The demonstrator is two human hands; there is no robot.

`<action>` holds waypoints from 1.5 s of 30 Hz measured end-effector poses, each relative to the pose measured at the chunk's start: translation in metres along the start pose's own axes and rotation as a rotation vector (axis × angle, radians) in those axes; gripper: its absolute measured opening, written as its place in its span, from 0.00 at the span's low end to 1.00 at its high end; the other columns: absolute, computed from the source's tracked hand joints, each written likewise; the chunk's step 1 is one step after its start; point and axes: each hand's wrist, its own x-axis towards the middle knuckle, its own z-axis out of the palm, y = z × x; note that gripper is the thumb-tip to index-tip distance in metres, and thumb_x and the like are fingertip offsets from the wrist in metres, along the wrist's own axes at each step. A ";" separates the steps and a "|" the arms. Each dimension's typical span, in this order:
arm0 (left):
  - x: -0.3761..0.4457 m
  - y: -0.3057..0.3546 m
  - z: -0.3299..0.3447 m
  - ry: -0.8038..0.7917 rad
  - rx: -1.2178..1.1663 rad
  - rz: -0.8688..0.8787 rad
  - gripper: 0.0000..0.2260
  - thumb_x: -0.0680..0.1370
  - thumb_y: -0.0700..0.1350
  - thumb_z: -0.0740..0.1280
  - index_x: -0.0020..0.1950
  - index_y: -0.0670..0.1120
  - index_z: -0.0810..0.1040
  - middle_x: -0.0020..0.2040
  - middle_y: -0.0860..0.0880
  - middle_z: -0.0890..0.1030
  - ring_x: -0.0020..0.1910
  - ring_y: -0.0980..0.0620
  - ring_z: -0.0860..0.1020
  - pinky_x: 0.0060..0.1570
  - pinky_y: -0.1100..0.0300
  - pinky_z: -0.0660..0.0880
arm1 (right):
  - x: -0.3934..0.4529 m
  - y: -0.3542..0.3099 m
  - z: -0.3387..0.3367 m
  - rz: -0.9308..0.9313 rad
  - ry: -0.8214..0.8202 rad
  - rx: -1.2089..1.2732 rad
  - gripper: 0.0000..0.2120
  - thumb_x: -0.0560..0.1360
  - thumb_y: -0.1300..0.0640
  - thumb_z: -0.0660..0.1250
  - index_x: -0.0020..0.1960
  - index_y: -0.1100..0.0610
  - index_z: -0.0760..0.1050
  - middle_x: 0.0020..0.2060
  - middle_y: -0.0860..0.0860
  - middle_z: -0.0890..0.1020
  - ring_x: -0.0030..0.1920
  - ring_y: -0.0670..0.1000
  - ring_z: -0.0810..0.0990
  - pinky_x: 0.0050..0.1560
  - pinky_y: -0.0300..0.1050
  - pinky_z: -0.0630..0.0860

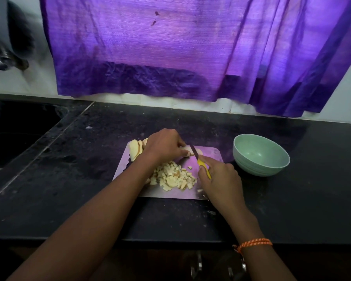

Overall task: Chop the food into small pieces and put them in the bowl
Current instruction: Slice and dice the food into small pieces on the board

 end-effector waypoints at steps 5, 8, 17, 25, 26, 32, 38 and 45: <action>0.001 -0.001 0.001 0.006 -0.001 0.000 0.18 0.75 0.64 0.76 0.58 0.55 0.89 0.50 0.56 0.88 0.43 0.55 0.82 0.40 0.57 0.81 | 0.006 0.000 0.008 0.003 -0.027 -0.050 0.19 0.83 0.46 0.60 0.73 0.43 0.73 0.46 0.52 0.83 0.47 0.56 0.80 0.40 0.47 0.68; 0.002 -0.002 0.003 0.014 -0.005 0.006 0.18 0.75 0.64 0.77 0.58 0.54 0.89 0.50 0.57 0.88 0.43 0.55 0.82 0.36 0.60 0.76 | 0.007 -0.001 0.007 -0.012 -0.033 -0.093 0.19 0.83 0.46 0.59 0.73 0.43 0.73 0.47 0.52 0.83 0.48 0.56 0.80 0.40 0.47 0.69; 0.003 -0.003 0.007 0.032 0.007 0.007 0.15 0.75 0.63 0.77 0.53 0.55 0.90 0.49 0.56 0.87 0.44 0.54 0.82 0.36 0.60 0.74 | 0.015 -0.013 0.007 -0.004 -0.099 -0.190 0.17 0.84 0.49 0.58 0.71 0.47 0.74 0.50 0.54 0.82 0.45 0.56 0.78 0.43 0.50 0.72; -0.001 0.001 0.005 0.028 -0.016 -0.019 0.14 0.75 0.63 0.76 0.52 0.54 0.90 0.50 0.57 0.87 0.43 0.55 0.81 0.36 0.59 0.74 | 0.014 -0.010 0.004 -0.018 -0.104 -0.141 0.17 0.84 0.49 0.59 0.71 0.47 0.74 0.53 0.54 0.83 0.50 0.56 0.80 0.43 0.49 0.73; -0.002 0.002 0.006 0.035 -0.007 -0.023 0.15 0.75 0.63 0.76 0.52 0.54 0.90 0.49 0.57 0.87 0.43 0.55 0.81 0.36 0.59 0.75 | 0.012 -0.010 0.003 -0.020 -0.103 -0.135 0.17 0.84 0.49 0.59 0.71 0.46 0.74 0.52 0.53 0.83 0.50 0.56 0.80 0.42 0.49 0.72; -0.001 0.005 0.007 0.071 0.016 -0.004 0.17 0.75 0.64 0.76 0.55 0.54 0.90 0.51 0.57 0.88 0.44 0.54 0.82 0.39 0.57 0.78 | -0.017 0.002 -0.009 -0.003 -0.086 -0.110 0.19 0.83 0.45 0.59 0.73 0.42 0.72 0.48 0.53 0.81 0.48 0.56 0.79 0.42 0.48 0.69; -0.002 0.003 0.002 0.065 0.022 0.011 0.17 0.76 0.62 0.76 0.58 0.54 0.89 0.53 0.57 0.88 0.45 0.55 0.82 0.39 0.58 0.76 | -0.031 0.011 -0.009 0.032 -0.040 -0.026 0.21 0.81 0.43 0.60 0.73 0.41 0.73 0.47 0.52 0.84 0.46 0.55 0.80 0.45 0.51 0.78; 0.001 -0.006 -0.007 -0.033 -0.030 0.008 0.17 0.74 0.63 0.78 0.59 0.57 0.89 0.52 0.58 0.88 0.46 0.56 0.82 0.37 0.60 0.73 | -0.004 -0.002 -0.006 0.005 0.038 0.007 0.18 0.81 0.48 0.62 0.71 0.43 0.76 0.43 0.54 0.83 0.43 0.59 0.79 0.41 0.51 0.75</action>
